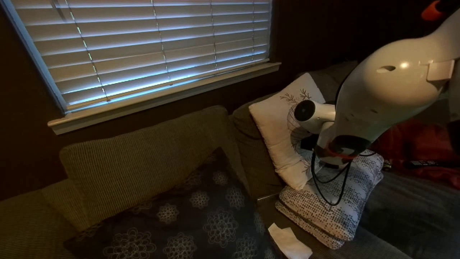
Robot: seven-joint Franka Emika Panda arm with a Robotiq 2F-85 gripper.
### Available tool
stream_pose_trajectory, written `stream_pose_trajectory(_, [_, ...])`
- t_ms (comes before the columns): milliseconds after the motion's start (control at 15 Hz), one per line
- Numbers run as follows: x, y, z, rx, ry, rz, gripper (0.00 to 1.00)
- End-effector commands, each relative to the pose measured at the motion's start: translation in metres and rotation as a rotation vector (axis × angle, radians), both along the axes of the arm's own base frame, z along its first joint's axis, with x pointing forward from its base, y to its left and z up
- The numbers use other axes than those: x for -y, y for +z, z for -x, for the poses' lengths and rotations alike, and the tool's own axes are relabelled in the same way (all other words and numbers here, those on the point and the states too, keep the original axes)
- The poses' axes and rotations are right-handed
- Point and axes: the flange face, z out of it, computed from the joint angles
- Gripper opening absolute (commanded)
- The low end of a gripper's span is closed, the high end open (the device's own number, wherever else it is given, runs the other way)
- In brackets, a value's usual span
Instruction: Flip the remote controller over
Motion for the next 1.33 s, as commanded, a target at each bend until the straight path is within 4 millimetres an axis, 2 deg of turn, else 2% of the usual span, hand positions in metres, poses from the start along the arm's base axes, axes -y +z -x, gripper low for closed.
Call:
stream_pose_trajectory(0, [-0.023, -0.005, -0.003, -0.044, 0.006, -0.082, 0.31])
stream_pose_trajectory(600, [-0.061, 0.008, 0.003, -0.125, -0.043, -0.242, 0.31])
stream_pose_trajectory(933, [-0.067, 0.013, 0.014, -0.092, -0.134, -0.369, 0.31])
stream_pose_trajectory(1267, [-0.064, 0.000, 0.034, -0.109, -0.204, -0.489, 0.31])
